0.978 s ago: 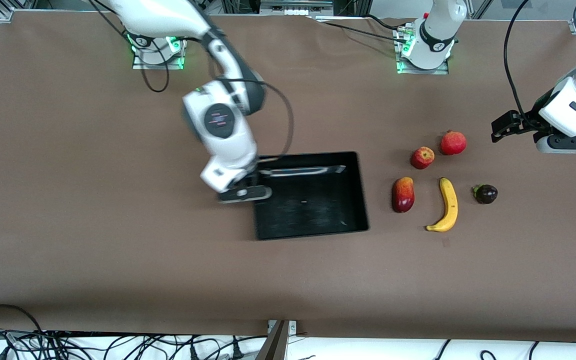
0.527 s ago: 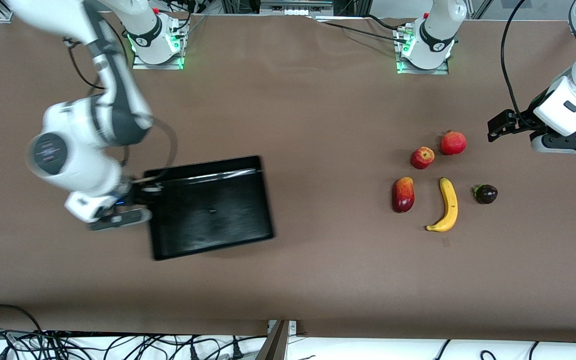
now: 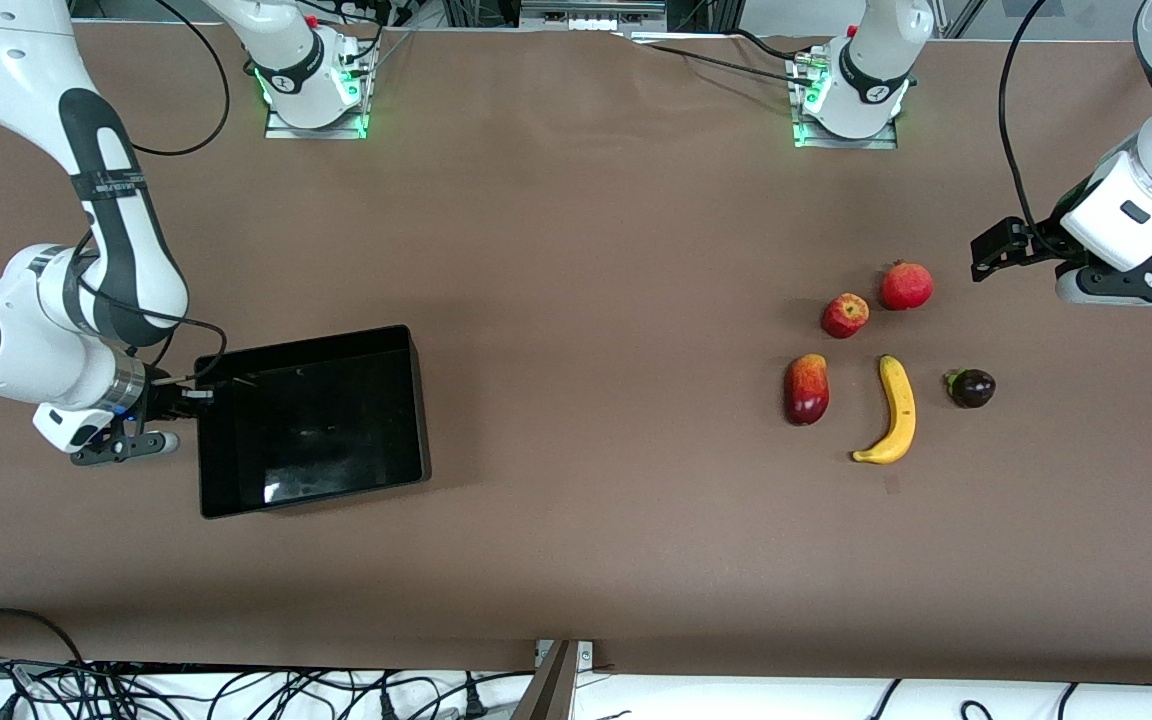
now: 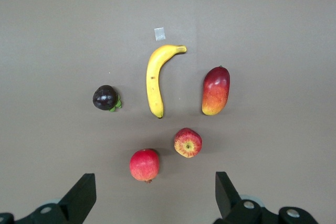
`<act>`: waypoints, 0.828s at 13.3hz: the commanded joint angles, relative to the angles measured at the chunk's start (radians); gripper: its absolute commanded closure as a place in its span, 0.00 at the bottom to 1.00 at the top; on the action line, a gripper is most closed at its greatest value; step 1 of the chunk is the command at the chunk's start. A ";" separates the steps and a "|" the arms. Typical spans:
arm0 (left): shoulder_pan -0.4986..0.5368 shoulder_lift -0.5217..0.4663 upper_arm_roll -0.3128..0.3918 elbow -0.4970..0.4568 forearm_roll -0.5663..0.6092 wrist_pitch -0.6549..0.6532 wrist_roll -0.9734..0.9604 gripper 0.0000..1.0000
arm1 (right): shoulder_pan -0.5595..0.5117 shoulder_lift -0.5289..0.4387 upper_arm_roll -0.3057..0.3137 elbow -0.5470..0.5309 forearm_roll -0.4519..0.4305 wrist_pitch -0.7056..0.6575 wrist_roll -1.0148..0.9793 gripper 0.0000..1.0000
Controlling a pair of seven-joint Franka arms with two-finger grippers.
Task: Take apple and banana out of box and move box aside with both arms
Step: 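Release the tray and raise the right gripper away from it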
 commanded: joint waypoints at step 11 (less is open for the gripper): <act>-0.004 0.010 -0.013 0.038 0.028 -0.030 0.008 0.00 | -0.046 -0.106 -0.017 -0.119 0.043 0.011 -0.016 0.00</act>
